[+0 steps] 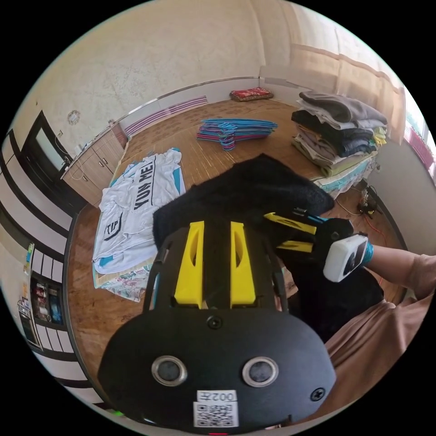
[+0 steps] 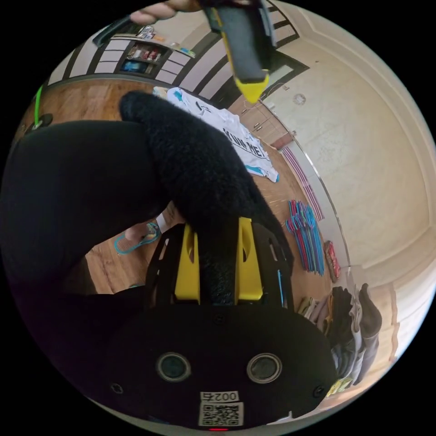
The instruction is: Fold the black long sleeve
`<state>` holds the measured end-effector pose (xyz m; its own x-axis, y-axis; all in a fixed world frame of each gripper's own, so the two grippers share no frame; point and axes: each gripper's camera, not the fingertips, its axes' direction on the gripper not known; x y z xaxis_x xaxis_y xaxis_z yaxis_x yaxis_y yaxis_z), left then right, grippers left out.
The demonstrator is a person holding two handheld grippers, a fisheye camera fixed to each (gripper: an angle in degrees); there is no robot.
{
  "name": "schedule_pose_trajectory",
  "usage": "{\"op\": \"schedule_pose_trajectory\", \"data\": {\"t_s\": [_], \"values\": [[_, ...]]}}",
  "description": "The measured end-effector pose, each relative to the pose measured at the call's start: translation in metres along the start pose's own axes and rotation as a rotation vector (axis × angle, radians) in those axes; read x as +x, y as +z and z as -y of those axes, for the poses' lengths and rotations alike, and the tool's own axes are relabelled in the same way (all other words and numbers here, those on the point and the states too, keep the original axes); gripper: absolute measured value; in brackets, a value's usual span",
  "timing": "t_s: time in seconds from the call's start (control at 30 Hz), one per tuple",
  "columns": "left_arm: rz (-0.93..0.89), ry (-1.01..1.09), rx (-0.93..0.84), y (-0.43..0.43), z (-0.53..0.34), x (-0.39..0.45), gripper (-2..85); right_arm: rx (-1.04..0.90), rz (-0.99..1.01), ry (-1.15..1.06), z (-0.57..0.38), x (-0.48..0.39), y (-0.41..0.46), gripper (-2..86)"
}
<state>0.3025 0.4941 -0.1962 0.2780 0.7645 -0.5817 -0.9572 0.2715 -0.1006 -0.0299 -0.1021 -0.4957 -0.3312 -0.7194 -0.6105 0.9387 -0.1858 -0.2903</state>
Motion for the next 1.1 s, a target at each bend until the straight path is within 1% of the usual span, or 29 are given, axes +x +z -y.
{"op": "schedule_pose_trajectory", "data": {"t_s": [0.2,0.33,0.47,0.53,0.63,0.77,0.83,0.97,1.1], "values": [[-0.058,0.094,0.000,0.001,0.000,0.015,10.7,0.000,0.137,0.081,0.004,0.028,-0.001,10.9],[-0.120,0.223,0.003,0.006,0.001,0.029,16.3,0.007,0.208,0.089,0.006,0.045,-0.001,10.5],[-0.119,0.352,-0.002,0.015,0.003,0.047,18.0,0.012,0.275,0.113,0.007,0.063,0.001,10.3],[-0.098,0.385,-0.020,0.022,0.006,0.053,17.9,0.009,0.319,0.136,0.008,0.075,0.004,10.1],[-0.012,0.443,-0.033,0.037,0.010,0.064,16.7,-0.003,0.379,0.174,0.009,0.090,0.007,9.9],[0.074,0.484,-0.102,0.058,0.014,0.071,14.9,-0.006,0.452,0.231,0.006,0.106,0.012,10.0],[0.121,0.490,-0.090,0.059,0.014,0.074,13.8,-0.004,0.491,0.258,0.002,0.112,0.014,10.3],[0.105,0.456,-0.127,0.059,0.021,0.076,11.2,-0.001,0.505,0.243,-0.005,0.105,0.016,11.7],[0.087,0.421,-0.131,0.056,0.025,0.074,10.0,0.026,0.448,0.228,-0.017,0.097,0.011,14.6]]}}
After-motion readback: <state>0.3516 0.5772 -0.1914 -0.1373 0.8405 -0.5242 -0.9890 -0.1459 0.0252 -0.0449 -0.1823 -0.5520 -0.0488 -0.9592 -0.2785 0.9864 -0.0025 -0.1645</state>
